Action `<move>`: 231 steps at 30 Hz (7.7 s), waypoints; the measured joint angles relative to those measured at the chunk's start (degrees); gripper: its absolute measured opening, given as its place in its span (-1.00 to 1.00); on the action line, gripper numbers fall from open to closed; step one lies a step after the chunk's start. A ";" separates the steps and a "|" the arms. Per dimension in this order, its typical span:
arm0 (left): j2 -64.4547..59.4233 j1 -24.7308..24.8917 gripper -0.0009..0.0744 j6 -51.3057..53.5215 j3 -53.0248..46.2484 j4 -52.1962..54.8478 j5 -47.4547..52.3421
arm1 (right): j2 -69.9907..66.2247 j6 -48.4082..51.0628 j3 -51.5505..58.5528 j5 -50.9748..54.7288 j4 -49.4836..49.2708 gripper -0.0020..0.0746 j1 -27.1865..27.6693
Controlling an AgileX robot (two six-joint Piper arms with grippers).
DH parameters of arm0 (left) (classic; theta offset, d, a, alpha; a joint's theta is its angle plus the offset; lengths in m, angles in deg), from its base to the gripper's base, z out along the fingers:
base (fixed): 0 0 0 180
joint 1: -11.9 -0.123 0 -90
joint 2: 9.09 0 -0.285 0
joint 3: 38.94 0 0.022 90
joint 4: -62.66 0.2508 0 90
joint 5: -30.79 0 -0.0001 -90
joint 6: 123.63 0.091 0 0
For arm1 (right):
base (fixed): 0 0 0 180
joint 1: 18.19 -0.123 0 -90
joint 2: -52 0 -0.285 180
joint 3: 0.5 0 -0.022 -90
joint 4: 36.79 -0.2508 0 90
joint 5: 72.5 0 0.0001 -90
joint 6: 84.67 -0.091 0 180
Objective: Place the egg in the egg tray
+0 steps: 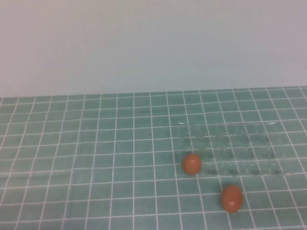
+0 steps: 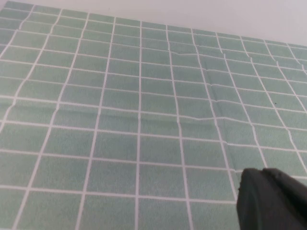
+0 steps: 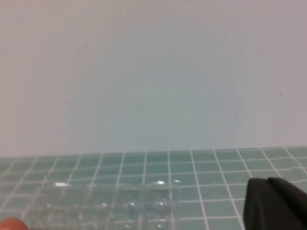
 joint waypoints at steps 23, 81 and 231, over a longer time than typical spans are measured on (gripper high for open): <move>0.00 0.00 -0.98 0.00 0.00 0.00 0.00 | -3.96 13.76 -20.51 25.90 -6.73 -0.95 0.00; 0.00 0.00 -0.98 0.00 0.00 0.00 0.00 | -62.44 -7.47 -62.79 63.31 12.31 -0.95 -26.18; 0.00 0.00 -0.98 0.00 0.00 0.00 0.00 | -90.31 -17.15 -36.96 -31.01 27.55 -0.02 -28.00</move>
